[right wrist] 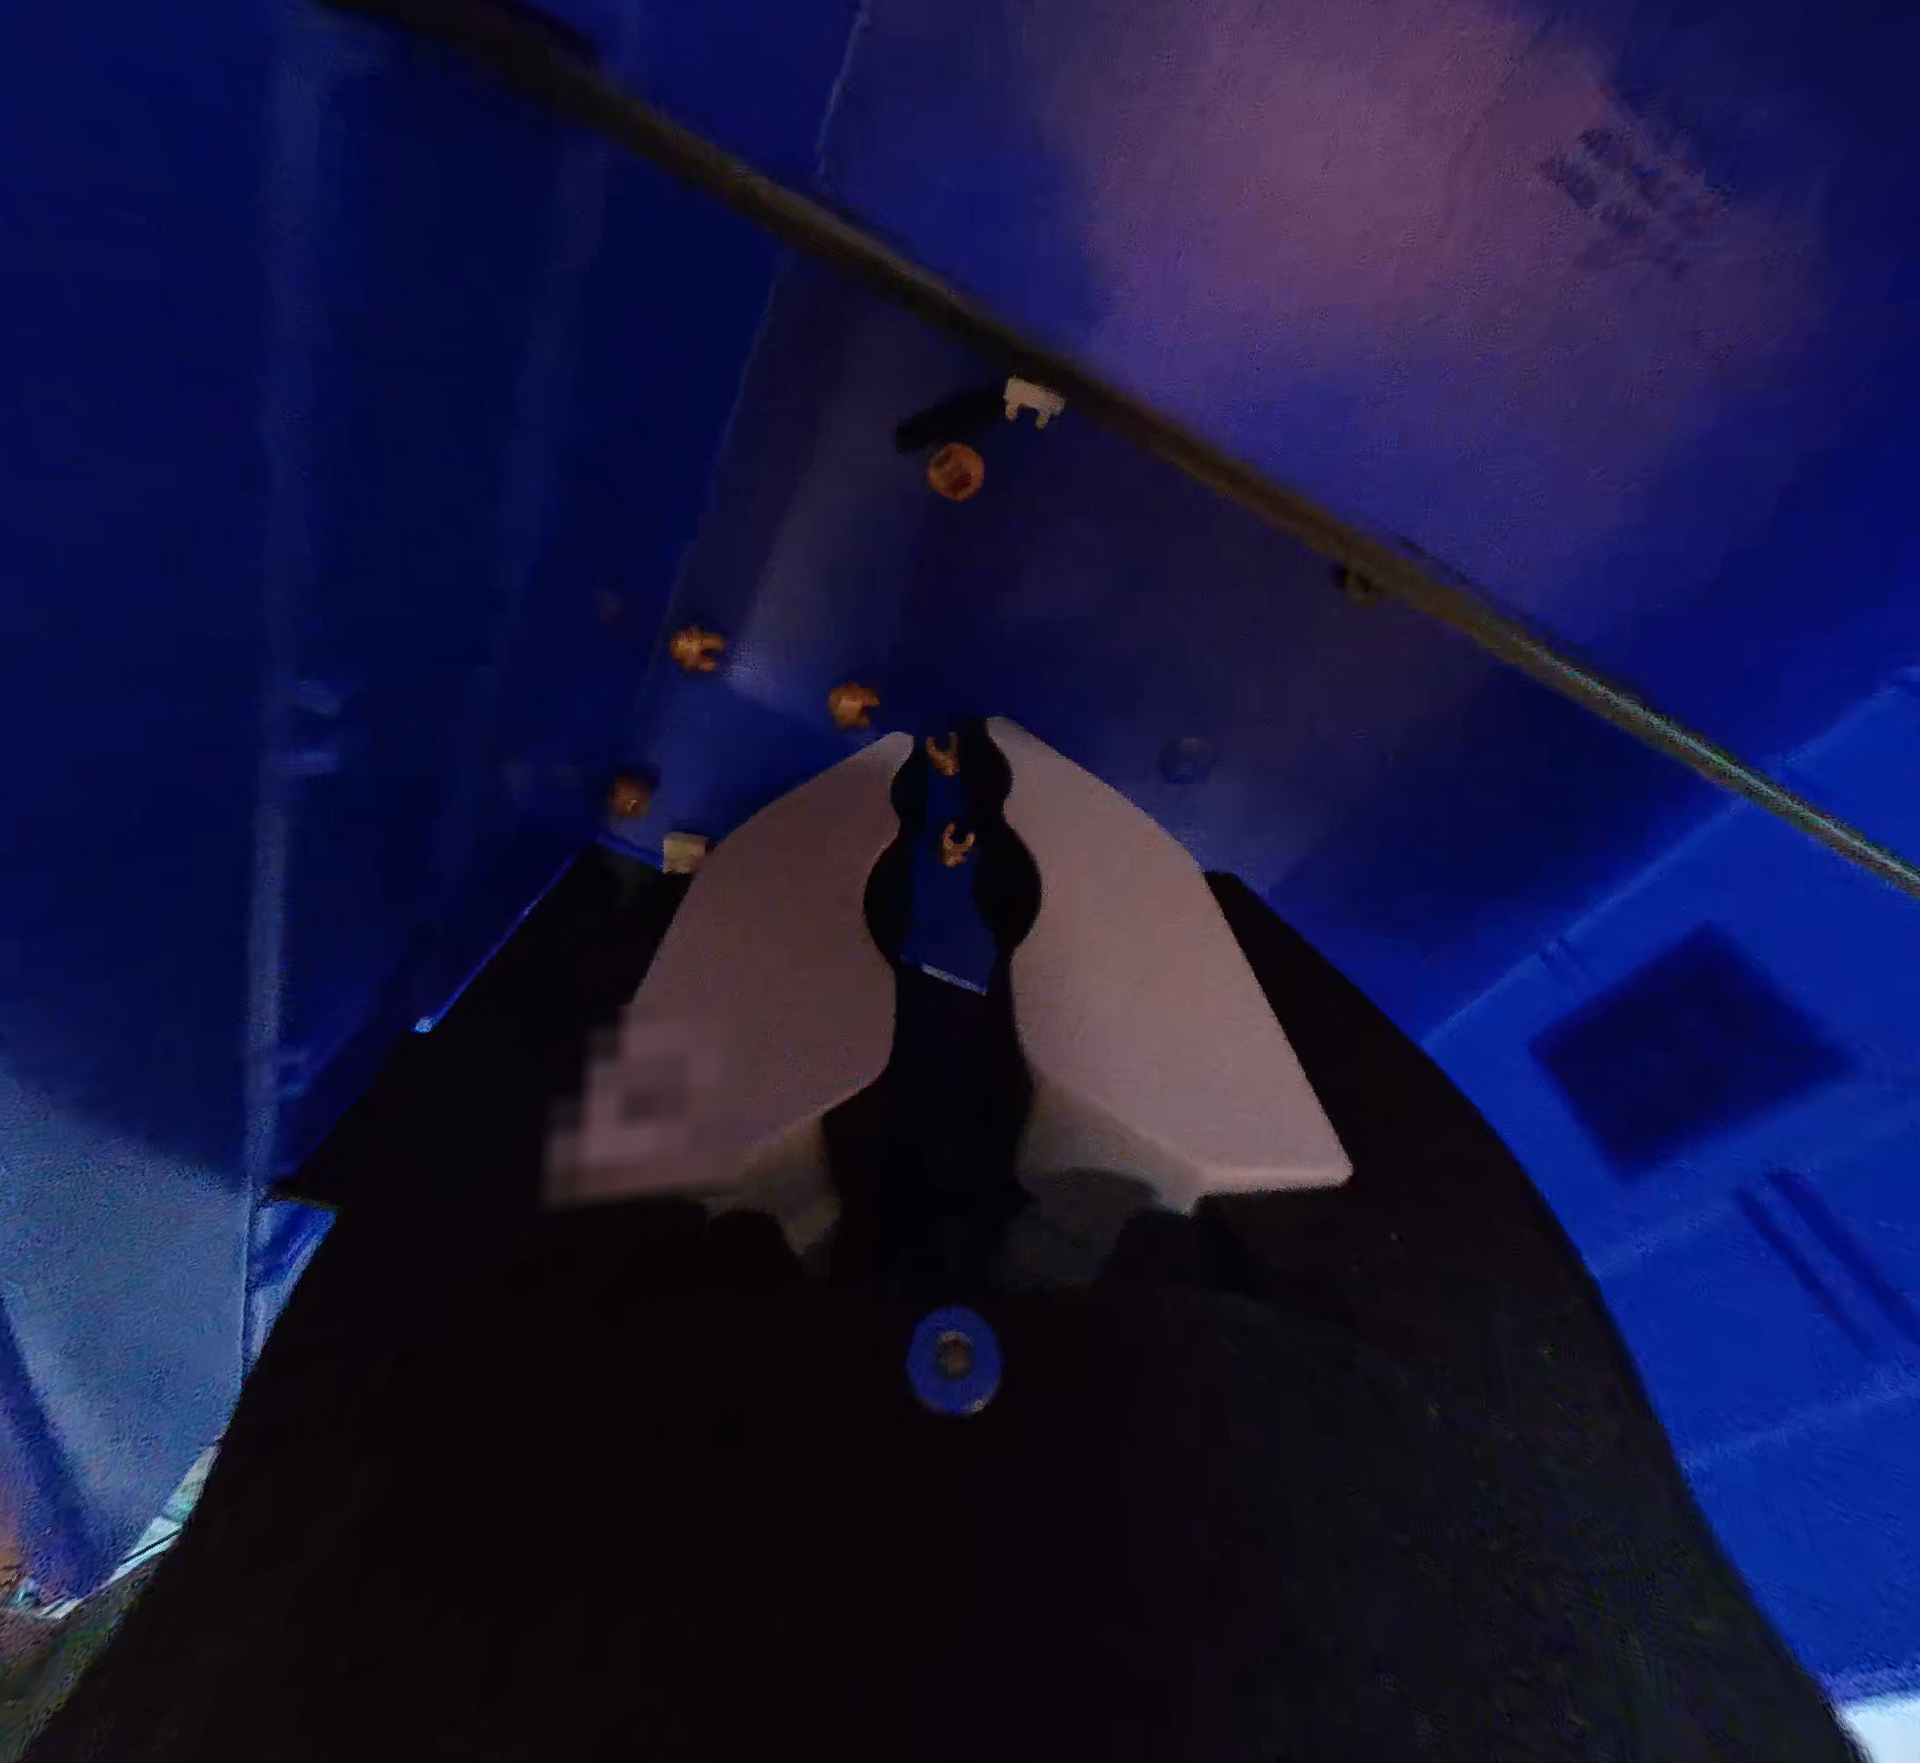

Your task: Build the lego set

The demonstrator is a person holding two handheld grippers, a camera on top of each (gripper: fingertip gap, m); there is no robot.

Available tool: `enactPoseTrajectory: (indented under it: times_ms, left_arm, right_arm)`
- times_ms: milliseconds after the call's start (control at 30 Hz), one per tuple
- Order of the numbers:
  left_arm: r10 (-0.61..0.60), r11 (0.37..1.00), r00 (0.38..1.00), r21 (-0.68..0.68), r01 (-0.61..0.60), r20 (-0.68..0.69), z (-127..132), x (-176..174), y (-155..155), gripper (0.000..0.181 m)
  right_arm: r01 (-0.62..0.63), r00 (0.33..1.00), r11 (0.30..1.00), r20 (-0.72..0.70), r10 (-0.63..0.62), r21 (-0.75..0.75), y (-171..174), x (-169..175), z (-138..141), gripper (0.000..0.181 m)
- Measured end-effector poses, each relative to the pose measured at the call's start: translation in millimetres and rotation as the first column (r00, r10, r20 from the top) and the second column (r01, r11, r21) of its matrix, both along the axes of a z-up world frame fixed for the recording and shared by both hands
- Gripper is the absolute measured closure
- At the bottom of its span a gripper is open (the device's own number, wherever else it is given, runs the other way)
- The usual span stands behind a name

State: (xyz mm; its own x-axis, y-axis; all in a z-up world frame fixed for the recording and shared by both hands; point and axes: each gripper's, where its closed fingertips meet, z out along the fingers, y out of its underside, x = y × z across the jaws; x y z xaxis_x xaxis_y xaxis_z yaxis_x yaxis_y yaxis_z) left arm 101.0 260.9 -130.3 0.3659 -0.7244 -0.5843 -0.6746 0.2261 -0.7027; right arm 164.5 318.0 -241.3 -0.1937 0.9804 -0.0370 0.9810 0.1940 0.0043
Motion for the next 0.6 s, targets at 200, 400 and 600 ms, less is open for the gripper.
enactPoseTrajectory:
  times_ms: [200, 400, 600]
  left_arm:
    - [0.189, 0.98, 0.982, -0.061, -0.188, 0.013, 1, -66, -30, 0.162]
    - [0.272, 0.951, 0.961, -0.165, -0.261, 0.047, -21, -85, -57, 0.162]
    - [0.277, 0.952, 0.957, -0.156, -0.262, 0.083, -22, -77, -72, 0.162]
  right_arm:
    - [0.034, 0.946, 0.999, -0.321, -0.034, -0.007, -13, -33, 61, 0.174]
    - [-0.136, 0.846, 0.991, -0.522, 0.112, -0.007, -106, -65, 111, 0.175]
    - [-0.026, 0.889, 0.994, -0.456, -0.023, -0.101, -147, -77, 53, 0.174]
